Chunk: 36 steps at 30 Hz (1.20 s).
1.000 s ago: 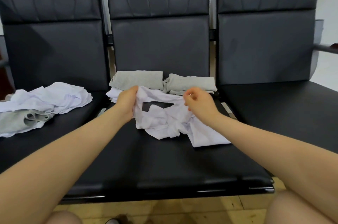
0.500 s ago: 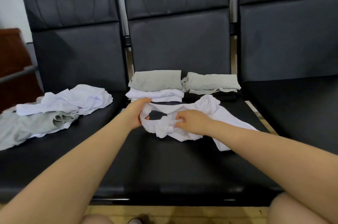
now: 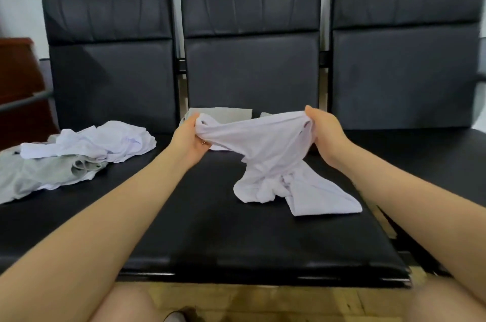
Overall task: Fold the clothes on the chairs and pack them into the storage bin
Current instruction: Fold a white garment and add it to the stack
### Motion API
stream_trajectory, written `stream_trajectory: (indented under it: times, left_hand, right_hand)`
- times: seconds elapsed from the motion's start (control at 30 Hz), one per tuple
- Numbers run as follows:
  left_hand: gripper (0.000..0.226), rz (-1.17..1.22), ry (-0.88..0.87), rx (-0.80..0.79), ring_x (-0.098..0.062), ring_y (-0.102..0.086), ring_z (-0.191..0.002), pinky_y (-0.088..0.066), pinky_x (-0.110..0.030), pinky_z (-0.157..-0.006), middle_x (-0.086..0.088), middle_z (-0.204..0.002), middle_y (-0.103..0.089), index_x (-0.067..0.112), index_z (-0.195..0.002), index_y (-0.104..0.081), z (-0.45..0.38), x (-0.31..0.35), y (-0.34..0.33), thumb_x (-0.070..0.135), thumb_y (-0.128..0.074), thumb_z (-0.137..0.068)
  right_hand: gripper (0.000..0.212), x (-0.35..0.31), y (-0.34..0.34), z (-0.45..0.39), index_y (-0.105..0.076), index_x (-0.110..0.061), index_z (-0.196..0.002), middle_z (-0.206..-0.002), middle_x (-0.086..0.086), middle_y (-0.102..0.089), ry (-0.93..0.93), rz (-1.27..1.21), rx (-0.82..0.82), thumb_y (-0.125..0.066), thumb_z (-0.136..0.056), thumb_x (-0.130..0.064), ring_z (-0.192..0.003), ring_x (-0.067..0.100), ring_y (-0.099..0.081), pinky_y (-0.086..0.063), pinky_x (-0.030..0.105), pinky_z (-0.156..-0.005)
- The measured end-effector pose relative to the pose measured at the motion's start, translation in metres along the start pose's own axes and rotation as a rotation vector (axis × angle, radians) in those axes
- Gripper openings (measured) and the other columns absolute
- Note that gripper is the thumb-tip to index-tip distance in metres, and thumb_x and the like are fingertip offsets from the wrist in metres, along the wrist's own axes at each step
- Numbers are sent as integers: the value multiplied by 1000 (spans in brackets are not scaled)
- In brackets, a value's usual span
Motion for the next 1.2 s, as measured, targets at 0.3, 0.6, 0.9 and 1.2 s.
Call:
stream_trajectory:
  times: [0.3, 0.6, 0.9, 1.2]
  left_hand:
    - [14, 191, 46, -47, -17, -59, -78, -51, -32, -79, -2, -81, -62, 15, -91, -57, 47, 2, -45, 28, -57, -94]
    - [9, -593, 209, -202, -15, -62, -77, -49, -28, -74, -2, -82, -67, 16, -86, -64, 73, -46, -6, 15, -57, -91]
    - [24, -1278, 184, -360, -14, -45, -63, -36, -23, -58, -3, -74, -52, 15, -78, -53, 90, -77, 20, 31, -50, -95]
    - [21, -1006, 173, -289, -21, -53, -79, -42, -32, -72, -6, -87, -61, 8, -84, -64, 98, -82, 30, 28, -57, -84]
  right_hand:
    - [28, -30, 37, 46, -50, -10, -72, -71, 2, -50, 295, 435, -161, -61, -92, -27, -63, 14, -46, -43, 26, -65]
    - [10, 35, 67, 88, -72, -32, -92, -86, -21, -62, 366, 1213, -554, -64, -88, -36, -85, 1, -58, -46, 21, -82]
    - [30, 58, 57, 127, -63, -31, -66, -67, -8, -59, 426, 1345, -697, -53, -92, -44, -67, 8, -52, -42, 19, -67]
    - [24, 56, 49, 121, -57, -26, -94, -87, -9, -59, 356, 1063, -201, -65, -83, -45, -81, 7, -54, -41, 24, -70]
Point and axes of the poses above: each hand's wrist, its own z-axis away from the middle knuckle, its own y-axis out of the back of the hand, x = y × z, the point moved 4 cm from there along -z, towards the middle knuckle
